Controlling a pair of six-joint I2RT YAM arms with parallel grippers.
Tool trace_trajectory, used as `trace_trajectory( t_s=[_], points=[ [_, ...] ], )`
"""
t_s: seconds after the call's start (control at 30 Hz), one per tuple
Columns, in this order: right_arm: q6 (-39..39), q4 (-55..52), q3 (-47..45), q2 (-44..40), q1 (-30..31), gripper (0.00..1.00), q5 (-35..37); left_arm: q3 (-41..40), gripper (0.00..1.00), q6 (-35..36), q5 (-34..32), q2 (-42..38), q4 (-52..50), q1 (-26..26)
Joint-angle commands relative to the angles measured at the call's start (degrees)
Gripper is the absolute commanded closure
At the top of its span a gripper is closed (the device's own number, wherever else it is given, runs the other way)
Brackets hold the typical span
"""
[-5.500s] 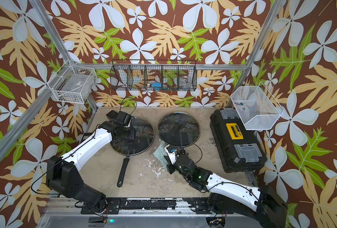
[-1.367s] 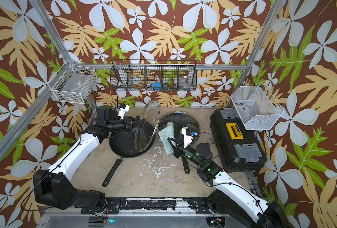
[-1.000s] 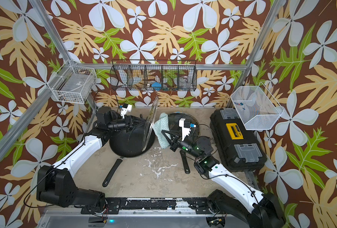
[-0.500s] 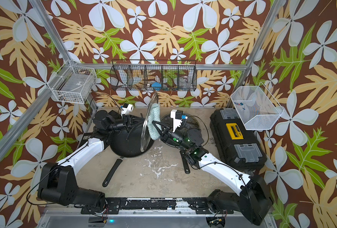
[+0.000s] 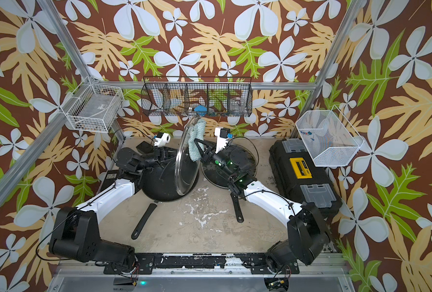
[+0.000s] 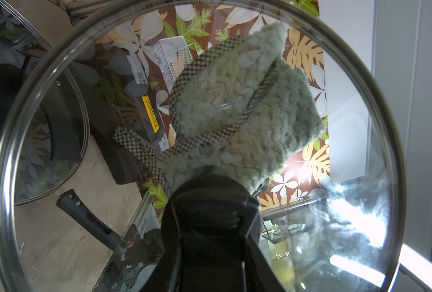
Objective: Wipe the pot lid with a cloth
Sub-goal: Wipe the pot lid.
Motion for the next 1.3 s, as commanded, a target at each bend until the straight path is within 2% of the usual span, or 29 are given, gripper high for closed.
trace_trajectory(
  t_s=[0.0,0.2,0.3,0.4,0.57,0.9,1.03,1.27],
  points=[
    [0.92,4.64,-0.29,-0.42,0.58,1.00,-5.26,-0.24,1.00,-8.47,-3.54,1.15,14.94,-0.11],
    [-4.91,5.32,-2.36,-4.71,5.87,1.00,-10.96,-0.81,1.00,-18.20,-7.01,4.84,25.93,-0.15],
    [-8.30,4.82,-2.98,-6.08,8.69,1.00,-11.47,-0.89,1.00,-19.37,-7.58,5.18,26.88,-0.13],
    [-7.58,5.59,-2.20,-5.48,9.08,1.00,-8.94,-1.16,1.00,-19.51,-7.59,4.81,26.79,-0.19],
    [-6.62,5.63,2.87,-2.10,7.19,1.00,-4.76,-1.82,1.00,-19.81,-7.33,3.67,26.78,-0.43],
    [-4.84,1.57,12.11,5.24,-1.47,1.00,-0.80,-1.53,1.00,-19.29,-6.77,2.76,27.07,-1.41],
    [-5.38,-0.79,10.18,5.25,-3.25,1.00,-0.61,-1.02,1.00,-20.39,-7.39,2.63,28.56,-1.42],
    [-4.94,0.81,-2.16,-0.42,-3.15,1.00,-4.11,0.49,1.00,-23.37,-8.64,3.59,32.87,-1.44]
  ],
)
